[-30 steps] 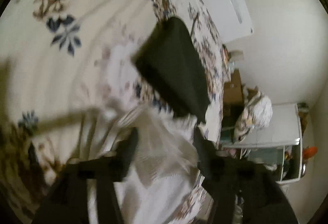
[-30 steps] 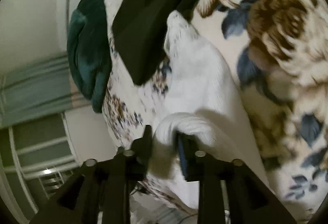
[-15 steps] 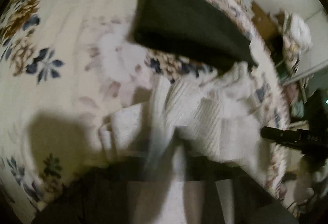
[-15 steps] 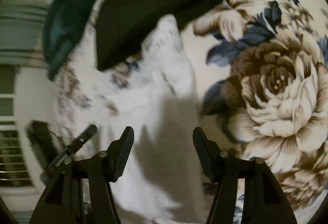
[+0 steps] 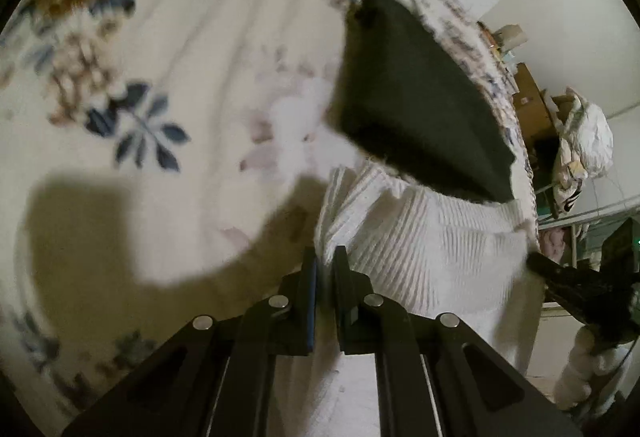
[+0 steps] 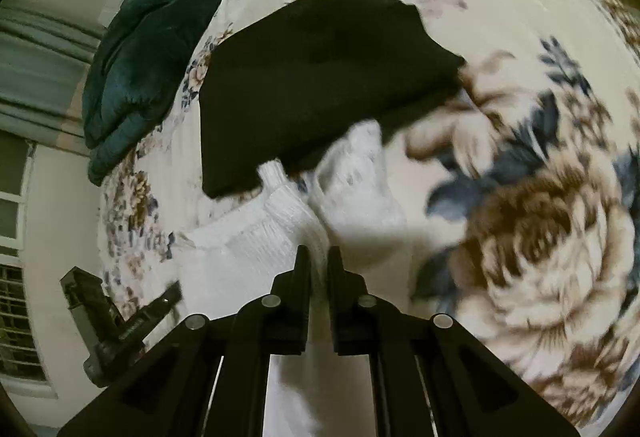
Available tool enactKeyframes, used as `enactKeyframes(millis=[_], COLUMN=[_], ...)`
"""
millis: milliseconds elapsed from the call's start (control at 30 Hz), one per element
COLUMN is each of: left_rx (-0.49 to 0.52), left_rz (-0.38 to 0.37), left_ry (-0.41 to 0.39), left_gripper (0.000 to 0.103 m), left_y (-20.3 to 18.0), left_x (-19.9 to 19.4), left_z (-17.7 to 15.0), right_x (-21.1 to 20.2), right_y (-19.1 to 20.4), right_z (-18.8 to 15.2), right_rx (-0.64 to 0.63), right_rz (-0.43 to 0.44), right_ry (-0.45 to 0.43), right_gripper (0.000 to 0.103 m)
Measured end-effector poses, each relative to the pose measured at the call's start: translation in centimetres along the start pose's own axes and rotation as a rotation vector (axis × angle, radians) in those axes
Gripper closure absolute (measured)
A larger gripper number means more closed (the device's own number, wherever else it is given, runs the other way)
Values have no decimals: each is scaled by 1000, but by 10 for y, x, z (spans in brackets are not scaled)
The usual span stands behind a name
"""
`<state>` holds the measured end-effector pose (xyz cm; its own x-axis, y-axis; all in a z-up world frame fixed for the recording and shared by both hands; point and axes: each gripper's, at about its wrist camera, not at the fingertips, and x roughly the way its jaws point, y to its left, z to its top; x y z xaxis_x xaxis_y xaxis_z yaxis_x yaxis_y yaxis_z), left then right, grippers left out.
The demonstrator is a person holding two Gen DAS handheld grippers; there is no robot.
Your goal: Fold small clothes
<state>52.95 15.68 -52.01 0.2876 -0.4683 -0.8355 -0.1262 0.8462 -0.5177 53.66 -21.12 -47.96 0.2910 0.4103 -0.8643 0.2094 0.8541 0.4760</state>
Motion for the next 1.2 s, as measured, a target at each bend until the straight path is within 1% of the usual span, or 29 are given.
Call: enactKeyframes(millis=[33, 67, 133, 167, 200, 233, 267, 300, 333, 367, 400, 467, 533, 600, 633, 667, 700, 733, 767, 800, 833, 867, 933, 1000, 1067, 1100, 1133, 1167, 1200], left_rx=[-27, -52, -67, -59, -51, -44, -38, -31, -21, -13, -7, -13, -22, -45, -36, -21, -10, -17, -31, -39, -43, -43, -41, -56, -53, -46, -39, -32, -36], left_rz=[-25, -33, -90, -91, -87, -96, -104, -98, -85, -80, -81, -78, -68, -61, -41, -16, 8, 17, 28, 34, 33, 37, 42, 47, 42, 40, 32, 31, 33], left_ry=[34, 49, 49, 46, 43, 39, 34, 31, 24, 18, 29, 67, 100, 127, 107, 82, 60, 51, 32, 17, 10, 7, 15, 35, 57, 69, 78, 91, 94], left_gripper=[96, 93, 91, 83, 76, 75, 71, 63, 60, 60, 60, 59, 59, 61, 62, 67, 85, 89, 91, 93, 94, 97, 97, 98, 98, 98, 97, 94, 94], left_y=[5, 9, 10, 9, 8, 8, 8, 8, 8, 8, 8, 8, 9, 10, 8, 6, 4, 3, 4, 5, 7, 10, 18, 31, 34, 33, 32, 28, 25], left_x=[8, 11, 1, -7, -17, -26, -37, -47, -58, -66, -73, -74, -65, -51, -48, -49, -48, -48, -50, -53, -57, -58, -59, -57, -56, -57, -61, -65, -68], left_z=[3, 3, -3, -9, -16, -25, -35, -47, -62, -75, -94, -120, -141, -159, -164, -164, -165, -164, -164, -162, -161, -161, -157, -156, -159, -160, -162, -159, -156], right_x=[7, 20, 38, 43, 43, 36, 29, 19, 7, -6, -18, -31, -38, -34, -29, -22, -16, -12, -10, -11, -12, -16, -28, -37, -36, -34, -29, -26, -23], right_y=[3, 5, -1, -5, -8, -13, -18, -24, -31, -39, -48, -60, -72, -76, -78, -78, -78, -78, -77, -77, -78, -79, -84, -92, -101, -103, -103, -101, -102], right_z=[7, 12, 19, 20, 18, 13, 6, -2, -13, -27, -47, -80, -118, -144, -158, -166, -173, -178, -181, -182, -182, -182, -179, -176, -172, -171, -172, -169, -166], right_rx=[-27, -32, -25, -27, -30, -31, -32, -31, -25, -16, -5, 8, 34, 40, 44, 42, 39, 30, 21, 17, 25, 39, 56, 84, 101, 116, 111, 87, 89], right_rz=[-40, -62, -81, -79, -73, -69, -61, -51, -38, -18, -5, 5, 8, 26, 38, 40, 39, 33, 19, 8, -1, -9, -65, -101, -122, -135, -145, -174, -164], right_ry=[0, 19, 84, 116, 136, 138, 133, 132, 133, 135, 149, 193, 248, 284, 303, 318, 325, 315, 285, 258, 245, 228, 184, 157, 172, 173, 191, 207, 226], right_gripper=[95, 95, 94, 93, 84, 79, 69, 59, 56, 54, 54, 54, 54, 54, 54, 54, 54, 58, 79, 94, 94, 96, 97, 97, 98, 102, 103, 103, 103])
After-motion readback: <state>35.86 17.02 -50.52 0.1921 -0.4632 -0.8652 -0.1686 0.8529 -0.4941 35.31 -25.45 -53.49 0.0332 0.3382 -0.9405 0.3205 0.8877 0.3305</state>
